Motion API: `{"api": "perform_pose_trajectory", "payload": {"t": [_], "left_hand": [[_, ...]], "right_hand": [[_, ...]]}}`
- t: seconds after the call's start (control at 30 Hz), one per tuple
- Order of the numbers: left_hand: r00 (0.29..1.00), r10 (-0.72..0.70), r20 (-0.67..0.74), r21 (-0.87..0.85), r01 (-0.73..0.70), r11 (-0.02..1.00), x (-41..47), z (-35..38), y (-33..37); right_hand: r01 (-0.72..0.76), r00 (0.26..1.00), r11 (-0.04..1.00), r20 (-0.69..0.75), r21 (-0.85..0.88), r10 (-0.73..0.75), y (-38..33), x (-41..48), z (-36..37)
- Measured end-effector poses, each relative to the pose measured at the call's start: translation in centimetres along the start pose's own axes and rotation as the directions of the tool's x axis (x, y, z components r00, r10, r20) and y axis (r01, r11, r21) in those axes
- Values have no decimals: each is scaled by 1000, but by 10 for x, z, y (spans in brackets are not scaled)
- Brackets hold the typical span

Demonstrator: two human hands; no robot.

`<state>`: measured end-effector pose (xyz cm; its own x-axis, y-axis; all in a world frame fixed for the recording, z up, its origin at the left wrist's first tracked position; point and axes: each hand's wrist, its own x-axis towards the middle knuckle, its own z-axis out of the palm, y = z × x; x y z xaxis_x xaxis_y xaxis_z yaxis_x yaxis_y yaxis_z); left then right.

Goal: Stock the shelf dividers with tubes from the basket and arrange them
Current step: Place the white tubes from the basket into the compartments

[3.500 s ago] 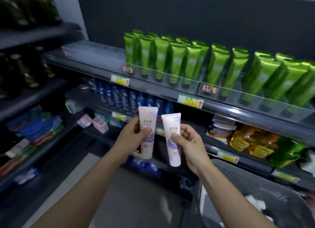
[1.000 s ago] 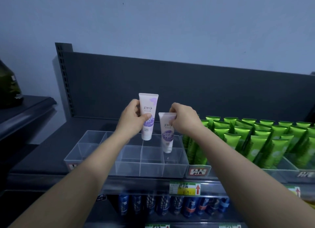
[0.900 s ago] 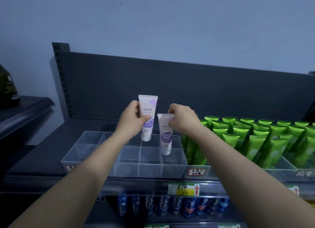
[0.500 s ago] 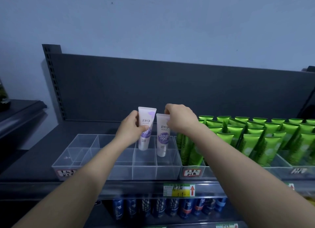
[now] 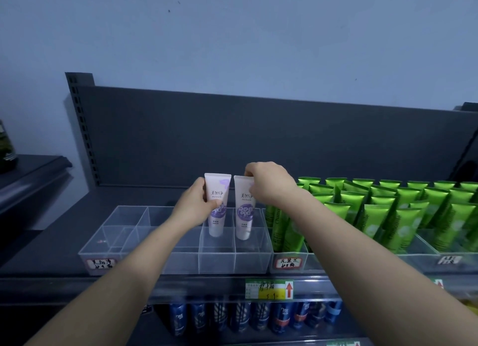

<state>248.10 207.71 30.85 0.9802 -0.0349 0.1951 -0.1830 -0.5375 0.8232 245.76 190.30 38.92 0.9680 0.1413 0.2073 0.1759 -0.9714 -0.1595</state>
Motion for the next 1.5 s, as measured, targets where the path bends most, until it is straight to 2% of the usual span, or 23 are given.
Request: {"api": "perform_pose_trajectory", "payload": {"t": [0.23,0.37,0.43,0.53,0.7,0.8,1.13,1.3,1.5], "left_hand": [[1000,3,3,52,-3,999,-9,-12,13],[986,146,-87,250,-120,961,-14,-24,34],[959,265,-98,376,-210,902,-15,-29,49],[900,435,-34,548,-347,761,-21,-32,72],[821,558,120,717,-461,523,-37,-18,106],[781,596,185,735,-513,444,-47,-2,123],[672,663,330,700,-645,305,-98,79,188],[675,626,390,659,-680,322,-136,135,211],[693,542,475,607,-704,368,-195,205,232]], "right_hand": [[24,998,1000,-59,-20,-26,0,-7,-9],[50,989,998,-139,-40,-55,3,-21,-21],[57,979,997,-196,-49,-65,6,-29,-28],[31,958,996,-280,-87,-54,16,-44,-39],[-93,925,986,-377,-137,35,45,-77,-56],[-163,913,970,-400,-178,80,64,-101,-62],[-411,883,875,-349,-257,313,153,-206,-80],[-495,861,823,-283,-279,422,203,-272,-82],[-529,849,800,-180,-283,497,260,-354,-77]]}}
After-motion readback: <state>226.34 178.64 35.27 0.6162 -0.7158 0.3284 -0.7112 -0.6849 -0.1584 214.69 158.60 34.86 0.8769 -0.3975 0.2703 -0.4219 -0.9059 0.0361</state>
